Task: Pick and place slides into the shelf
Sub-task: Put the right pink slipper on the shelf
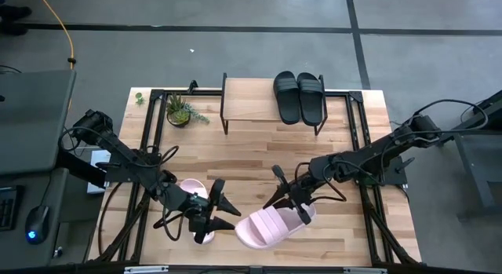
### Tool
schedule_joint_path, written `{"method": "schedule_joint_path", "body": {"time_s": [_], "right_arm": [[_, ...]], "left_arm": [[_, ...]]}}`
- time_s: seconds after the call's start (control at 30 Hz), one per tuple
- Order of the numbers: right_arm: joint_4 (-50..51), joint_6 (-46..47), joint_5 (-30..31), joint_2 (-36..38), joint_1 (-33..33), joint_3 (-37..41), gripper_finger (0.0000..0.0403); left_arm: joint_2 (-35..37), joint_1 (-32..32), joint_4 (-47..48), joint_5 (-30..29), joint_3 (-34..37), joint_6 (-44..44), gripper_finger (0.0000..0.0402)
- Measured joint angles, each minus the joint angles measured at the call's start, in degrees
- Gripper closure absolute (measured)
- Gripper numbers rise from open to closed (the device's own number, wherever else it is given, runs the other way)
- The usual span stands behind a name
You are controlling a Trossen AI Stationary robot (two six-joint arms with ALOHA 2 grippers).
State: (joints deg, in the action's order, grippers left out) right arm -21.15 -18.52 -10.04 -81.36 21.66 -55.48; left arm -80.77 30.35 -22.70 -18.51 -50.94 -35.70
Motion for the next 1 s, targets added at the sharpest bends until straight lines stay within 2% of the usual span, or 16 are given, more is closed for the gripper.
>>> {"method": "schedule_joint_path", "body": {"time_s": [1.0], "right_arm": [[-5.1, -1.8, 0.3, -3.6, -2.2, 0.0, 0.0403]], "left_arm": [[-1.6, -0.6, -1.9, 1.4, 0.0, 0.0, 0.0195]]}}
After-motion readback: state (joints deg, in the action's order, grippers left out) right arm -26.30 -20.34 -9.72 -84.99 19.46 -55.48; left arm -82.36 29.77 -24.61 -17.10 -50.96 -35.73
